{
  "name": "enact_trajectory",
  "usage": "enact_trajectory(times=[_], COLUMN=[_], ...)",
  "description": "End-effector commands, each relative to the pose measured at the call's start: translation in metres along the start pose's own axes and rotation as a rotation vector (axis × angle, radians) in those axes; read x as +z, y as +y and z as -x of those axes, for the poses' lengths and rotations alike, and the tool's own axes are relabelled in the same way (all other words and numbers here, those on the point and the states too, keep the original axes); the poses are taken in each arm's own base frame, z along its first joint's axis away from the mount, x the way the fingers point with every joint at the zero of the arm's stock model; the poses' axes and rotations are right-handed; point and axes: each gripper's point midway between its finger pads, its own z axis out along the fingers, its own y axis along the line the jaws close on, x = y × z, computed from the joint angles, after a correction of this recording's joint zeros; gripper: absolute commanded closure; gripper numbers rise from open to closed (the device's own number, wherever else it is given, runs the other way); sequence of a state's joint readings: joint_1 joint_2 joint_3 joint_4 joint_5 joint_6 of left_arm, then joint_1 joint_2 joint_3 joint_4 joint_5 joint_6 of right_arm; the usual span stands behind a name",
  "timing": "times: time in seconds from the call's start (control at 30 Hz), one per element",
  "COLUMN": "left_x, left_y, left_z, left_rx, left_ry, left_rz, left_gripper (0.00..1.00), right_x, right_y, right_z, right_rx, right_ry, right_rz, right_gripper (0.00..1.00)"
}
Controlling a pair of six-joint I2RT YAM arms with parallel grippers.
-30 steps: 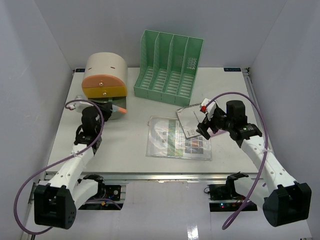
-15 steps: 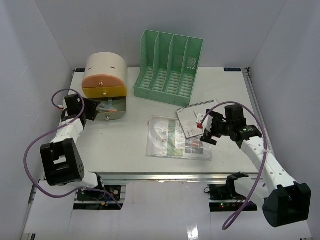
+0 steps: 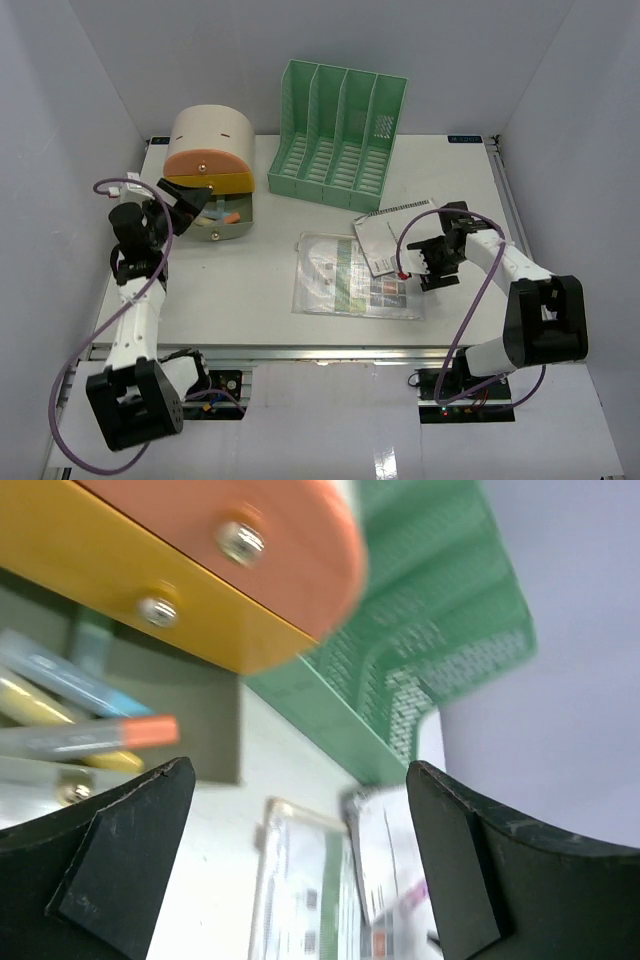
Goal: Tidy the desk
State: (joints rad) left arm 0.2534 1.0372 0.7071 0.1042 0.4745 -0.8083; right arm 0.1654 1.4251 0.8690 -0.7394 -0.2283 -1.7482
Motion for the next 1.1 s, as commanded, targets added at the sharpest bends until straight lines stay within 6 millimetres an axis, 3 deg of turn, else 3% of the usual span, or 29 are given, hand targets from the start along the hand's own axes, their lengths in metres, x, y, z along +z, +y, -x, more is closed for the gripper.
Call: enact_trajectory(times=[0.0,0.17,0.27,0.3,0.4,0.43,0.53,0.67,0.9,1.07], left_x=[-0.039,-0.079,-0.092,-0.094,-0.097,-0.097,-0.089,-0.090,-0.059,-0.021], left_y=[-0.044,-0.074,-0.082,-0.084,-0.093,-0.098,-0.095,-0.112,-0.135,-0.164], left_z=[-0.039,-0.080,-0.097,-0.102,-0.129,-0.140,-0.170,-0.211,-0.265,-0.299], left_rx=[0.109,0.057,0.017,0.002,-0.045,-0.056,-0.119,-0.155,-0.180,-0.259], left_ry=[0.089,0.231,0.264,0.273,0.322,0.336,0.358,0.395,0.443,0.467], left_rz=[-0.291,-0.479,-0.536,-0.547,-0.573,-0.587,-0.562,-0.610,-0.573,-0.553], left_gripper=[0.02,0.02,0.02,0.02,0.03,0.04,0.07,0.12,0.10,0.14], right_x=[0.001,0.019,0.026,0.028,0.033,0.034,0.034,0.025,-0.019,-0.042], right_y=[-0.016,-0.015,-0.007,-0.002,0.009,0.014,0.023,0.026,0.000,-0.022], right_z=[-0.011,-0.019,-0.018,-0.018,-0.016,-0.015,-0.009,0.005,0.056,0.100], right_rx=[-0.045,-0.003,0.016,0.026,0.049,0.057,0.084,0.138,0.388,0.623], right_ry=[0.036,0.045,0.040,0.037,0.033,0.029,0.003,-0.046,-0.244,-0.423], right_rz=[0.033,0.091,0.131,0.148,0.175,0.183,0.184,0.148,0.053,0.011], right_gripper=[0.26,0.30,0.39,0.44,0.73,0.77,0.83,0.89,0.92,0.92])
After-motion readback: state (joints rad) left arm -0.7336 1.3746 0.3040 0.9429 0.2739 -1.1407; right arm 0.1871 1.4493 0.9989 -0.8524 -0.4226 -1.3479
